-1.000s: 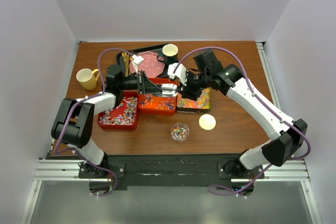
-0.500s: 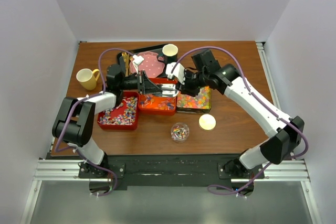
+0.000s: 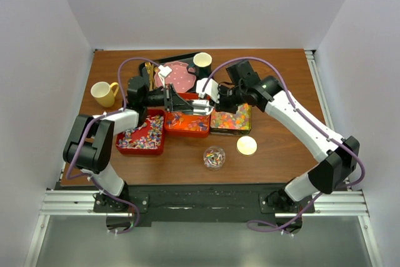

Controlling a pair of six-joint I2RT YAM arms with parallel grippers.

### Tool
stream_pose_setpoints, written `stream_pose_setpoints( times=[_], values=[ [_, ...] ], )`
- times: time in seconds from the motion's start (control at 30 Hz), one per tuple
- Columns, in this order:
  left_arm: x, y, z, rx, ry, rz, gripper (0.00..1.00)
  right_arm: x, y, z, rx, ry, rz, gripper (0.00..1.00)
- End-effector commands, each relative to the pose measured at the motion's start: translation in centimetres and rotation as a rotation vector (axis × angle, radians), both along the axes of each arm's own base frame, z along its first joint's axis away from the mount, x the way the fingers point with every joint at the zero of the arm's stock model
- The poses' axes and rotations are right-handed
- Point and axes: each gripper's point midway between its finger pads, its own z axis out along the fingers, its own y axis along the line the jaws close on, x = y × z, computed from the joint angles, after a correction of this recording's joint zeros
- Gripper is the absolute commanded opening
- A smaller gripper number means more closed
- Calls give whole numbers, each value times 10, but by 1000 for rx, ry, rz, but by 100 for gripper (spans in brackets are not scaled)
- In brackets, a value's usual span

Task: Pack the candies
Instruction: Adjust the spatula, then scoop the fake candies from the storage box.

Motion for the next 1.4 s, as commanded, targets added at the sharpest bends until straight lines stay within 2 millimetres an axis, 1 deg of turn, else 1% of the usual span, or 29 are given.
stream_pose_setpoints(
  times=[0.0,0.03,0.07,0.1,0.13,0.17,0.23,0.27,0.3,0.33,0.37,0.4,0.43,0.5,0.53,0.67,0.7,0.73,0.8,0.83,0.93,1.1,1.13,1.17,1.33,1.37],
  values=[
    [10,0,13,12,-78,20,34,2,-12,3,-65,-25,41,0],
    [14,5,13,24,-85,50,38,4,-17,1,-86,-27,37,0],
    [22,10,7,49,-74,97,44,5,-22,1,-106,-31,37,0],
    [26,15,5,60,-68,125,46,8,-32,2,-150,-51,41,0],
    [32,25,5,66,-68,164,48,11,-40,2,-181,-62,36,0],
    [37,31,1,77,-57,205,49,10,-48,-1,-224,-56,33,0],
    [45,47,-10,107,-26,277,51,22,-66,2,-304,-102,8,0],
    [48,52,-21,145,-14,312,53,27,-73,2,-335,-115,-8,0],
    [49,54,-27,173,-11,327,54,31,-79,-1,-386,-120,-2,0],
    [48,55,-33,203,-15,336,54,38,-92,-2,-459,-141,-23,0],
    [48,57,-43,243,-9,355,54,42,-99,-5,-508,-142,-22,0],
    [45,56,-47,258,-7,357,54,47,-107,-11,-574,-144,-8,0],
    [42,53,-51,271,-7,356,54,54,-118,-11,-640,-163,-26,0],
    [40,51,-60,310,-5,366,50,62,-128,-12,-714,-178,-18,0],
    [36,47,-63,321,-8,352,48,68,-134,-16,-774,-179,-27,0],
    [29,40,-77,352,-2,338,43,84,-144,-19,-893,-216,5,0],
    [28,38,-80,357,1,332,43,87,-146,-21,-927,-230,39,0],
    [23,32,-82,360,-5,312,42,90,-146,-22,-946,-241,52,0],
    [20,26,-85,370,-7,293,41,95,-148,-21,-991,-270,93,0],
    [15,20,-89,376,-8,269,41,97,-150,-21,-1006,-278,104,0],
    [7,12,-95,382,0,244,40,104,-153,-21,-1062,-306,136,0],
    [-2,8,-106,386,44,223,39,110,-161,-23,-1142,-318,200,0],
    [-2,7,-105,381,47,220,39,112,-163,-25,-1154,-323,205,0],
    [-4,7,-106,380,54,216,38,113,-164,-29,-1172,-328,230,0],
    [-9,3,-110,381,64,194,38,117,-170,-41,-1234,-338,276,0],
    [-11,4,-112,384,69,191,38,120,-170,-46,-1244,-345,288,0]
  ],
)
